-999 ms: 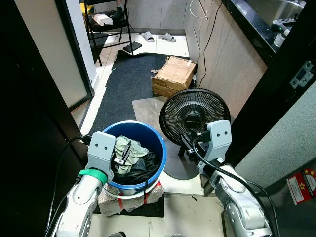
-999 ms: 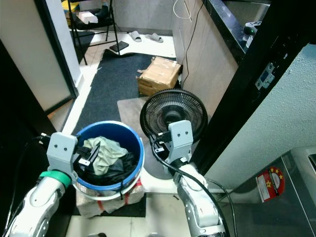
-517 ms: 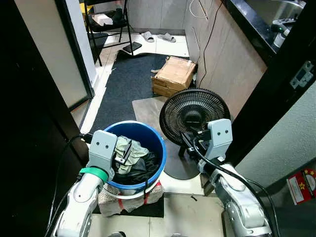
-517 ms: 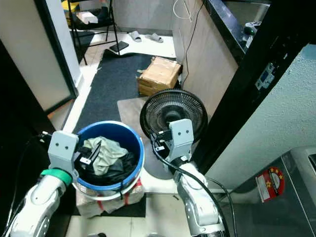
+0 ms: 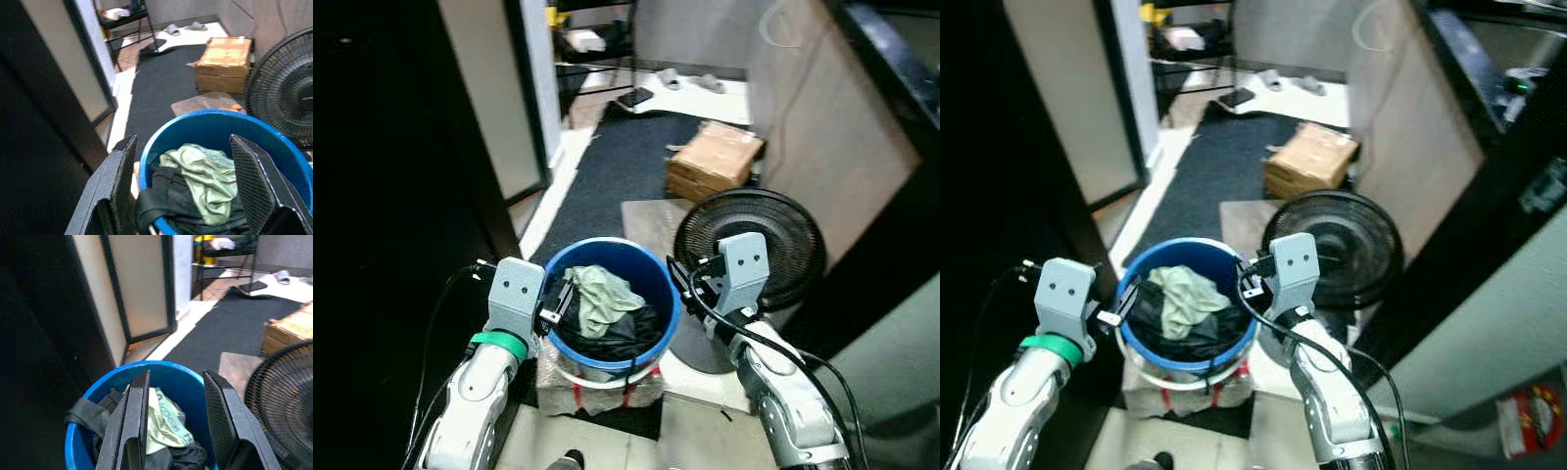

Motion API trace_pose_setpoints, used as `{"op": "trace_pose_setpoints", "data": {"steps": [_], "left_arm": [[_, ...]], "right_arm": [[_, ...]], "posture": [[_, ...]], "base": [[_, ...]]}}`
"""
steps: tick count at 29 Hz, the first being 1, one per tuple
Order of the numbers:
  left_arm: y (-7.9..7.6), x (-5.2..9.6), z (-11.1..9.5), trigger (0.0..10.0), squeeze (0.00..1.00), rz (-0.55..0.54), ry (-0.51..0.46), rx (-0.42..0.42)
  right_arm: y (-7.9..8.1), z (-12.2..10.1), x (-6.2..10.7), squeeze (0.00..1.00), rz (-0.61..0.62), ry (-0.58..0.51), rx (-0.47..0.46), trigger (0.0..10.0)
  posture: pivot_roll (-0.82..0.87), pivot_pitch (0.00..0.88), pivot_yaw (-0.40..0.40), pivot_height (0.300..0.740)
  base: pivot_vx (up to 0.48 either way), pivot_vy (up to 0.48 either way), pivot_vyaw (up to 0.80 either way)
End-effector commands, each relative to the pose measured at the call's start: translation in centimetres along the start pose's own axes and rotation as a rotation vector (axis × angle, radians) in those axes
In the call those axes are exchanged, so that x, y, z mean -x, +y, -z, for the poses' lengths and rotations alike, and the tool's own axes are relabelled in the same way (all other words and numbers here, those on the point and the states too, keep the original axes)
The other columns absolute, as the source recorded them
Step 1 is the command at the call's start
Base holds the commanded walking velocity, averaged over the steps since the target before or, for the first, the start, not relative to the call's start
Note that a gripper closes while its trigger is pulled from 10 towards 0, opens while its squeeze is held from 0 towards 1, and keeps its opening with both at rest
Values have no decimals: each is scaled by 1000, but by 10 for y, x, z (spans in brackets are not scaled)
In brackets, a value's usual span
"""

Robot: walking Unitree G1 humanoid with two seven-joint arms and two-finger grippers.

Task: Clothes washing

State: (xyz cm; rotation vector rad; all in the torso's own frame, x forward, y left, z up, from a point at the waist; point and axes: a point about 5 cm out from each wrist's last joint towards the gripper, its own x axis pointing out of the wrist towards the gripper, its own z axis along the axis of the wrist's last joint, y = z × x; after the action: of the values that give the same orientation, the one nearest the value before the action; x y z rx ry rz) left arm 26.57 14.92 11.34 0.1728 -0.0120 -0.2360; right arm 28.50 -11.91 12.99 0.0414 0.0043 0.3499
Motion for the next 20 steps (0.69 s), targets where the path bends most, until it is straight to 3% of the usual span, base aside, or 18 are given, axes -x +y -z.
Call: {"op": "trace_pose_setpoints", "data": {"steps": [1, 7, 17, 20], "left_arm": [[-3, -1, 4, 10000, 0, 27, 18, -11], [-2, 0, 4, 10000, 0, 21, 17, -12], [-2, 1, 5, 10000, 0, 17, 20, -10], [-2, 1, 5, 10000, 0, 15, 21, -8]], "right_arm": [[0, 5, 3, 0, 6, 24, 5, 10000], [-3, 6, 4, 0, 31, 26, -28, 10000], [0, 7, 0, 0, -5, 34, -33, 10000], [0, 7, 1, 0, 0, 33, -45, 10000]], "posture": [[-11, 0, 22, 740], [-7, 0, 21, 740], [4, 0, 12, 740], [0, 0, 11, 740]], "base": [[0, 0, 800], [0, 0, 669], [0, 0, 0], [0, 0, -800]]}}
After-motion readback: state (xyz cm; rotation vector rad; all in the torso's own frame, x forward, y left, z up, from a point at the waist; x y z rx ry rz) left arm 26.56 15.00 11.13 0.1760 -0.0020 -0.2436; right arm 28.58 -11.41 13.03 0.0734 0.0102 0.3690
